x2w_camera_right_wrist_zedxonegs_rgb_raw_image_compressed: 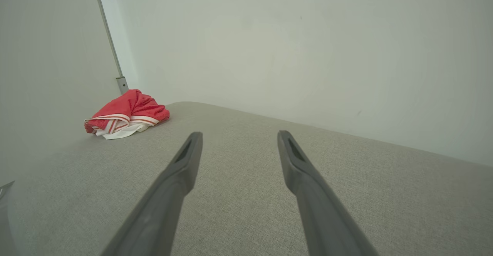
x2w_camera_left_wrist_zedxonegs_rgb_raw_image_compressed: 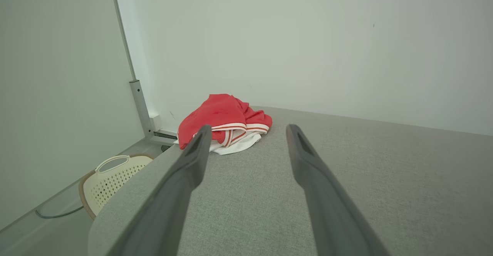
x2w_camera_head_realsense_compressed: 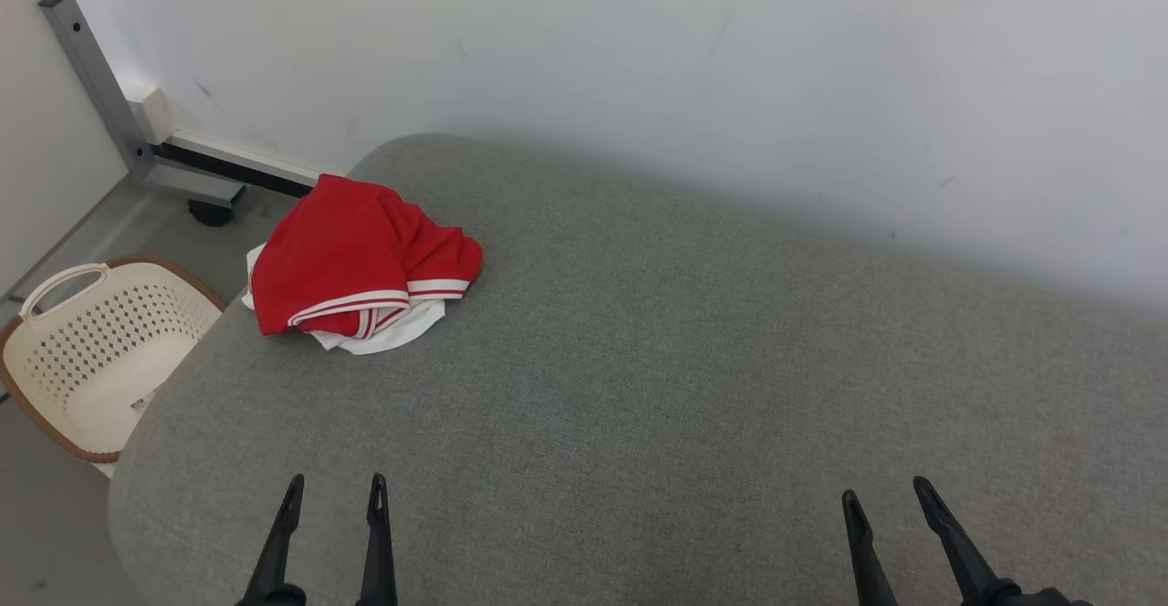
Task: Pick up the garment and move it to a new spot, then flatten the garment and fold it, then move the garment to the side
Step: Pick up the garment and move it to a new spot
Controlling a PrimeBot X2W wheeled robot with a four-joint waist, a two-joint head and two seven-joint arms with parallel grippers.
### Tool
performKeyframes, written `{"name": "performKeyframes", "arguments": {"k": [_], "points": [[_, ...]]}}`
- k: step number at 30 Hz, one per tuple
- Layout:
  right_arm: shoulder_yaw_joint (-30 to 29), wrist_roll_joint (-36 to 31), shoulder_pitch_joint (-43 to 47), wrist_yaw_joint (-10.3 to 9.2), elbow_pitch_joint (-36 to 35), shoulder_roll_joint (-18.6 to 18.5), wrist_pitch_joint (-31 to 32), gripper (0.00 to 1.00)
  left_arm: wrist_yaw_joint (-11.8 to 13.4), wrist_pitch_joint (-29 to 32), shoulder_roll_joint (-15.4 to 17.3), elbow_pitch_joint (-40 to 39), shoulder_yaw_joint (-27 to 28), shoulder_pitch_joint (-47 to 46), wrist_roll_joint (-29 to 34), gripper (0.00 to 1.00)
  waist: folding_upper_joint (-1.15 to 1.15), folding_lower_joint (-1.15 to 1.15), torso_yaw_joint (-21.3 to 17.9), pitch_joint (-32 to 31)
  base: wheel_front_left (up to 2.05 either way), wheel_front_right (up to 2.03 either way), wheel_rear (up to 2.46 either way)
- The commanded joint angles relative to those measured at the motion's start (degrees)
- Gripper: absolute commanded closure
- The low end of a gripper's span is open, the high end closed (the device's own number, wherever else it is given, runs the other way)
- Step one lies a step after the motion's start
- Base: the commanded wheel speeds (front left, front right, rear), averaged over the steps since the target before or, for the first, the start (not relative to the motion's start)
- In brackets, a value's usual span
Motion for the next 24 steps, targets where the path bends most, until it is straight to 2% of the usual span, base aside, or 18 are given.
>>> {"name": "performKeyframes", "arguments": {"k": [1,8,17,24], "points": [[0.4,-0.3,0.2,-0.14,-0.1,-1.0,0.0,0.0,-0.5,-0.2,-0.1,0.2,0.3,-2.1,0.2,0.0,0.0,0.0,0.0,1.4,0.0,0.0,0.0],[0.3,-1.6,-3.6,-0.14,-1.2,-3.8,0.0,0.0,-2.0,-0.2,1.0,5.5,2.3,-11.8,0.4,0.0,0.0,0.0,-1.9,7.2,0.0,0.0,0.0],[0.0,-2.3,-8.1,-0.14,-2.2,-7.8,0.0,0.0,-2.9,-0.1,3.5,19.3,5.6,-30.2,-1.8,0.0,0.0,0.0,-5.2,15.6,0.0,0.0,0.0],[-1.6,-2.7,-11.2,-0.14,-4.4,-8.6,0.0,0.0,-2.0,5.9,5.9,29.2,7.4,-42.1,-3.4,0.0,0.0,0.0,-8.8,20.3,0.0,0.0,0.0]]}}
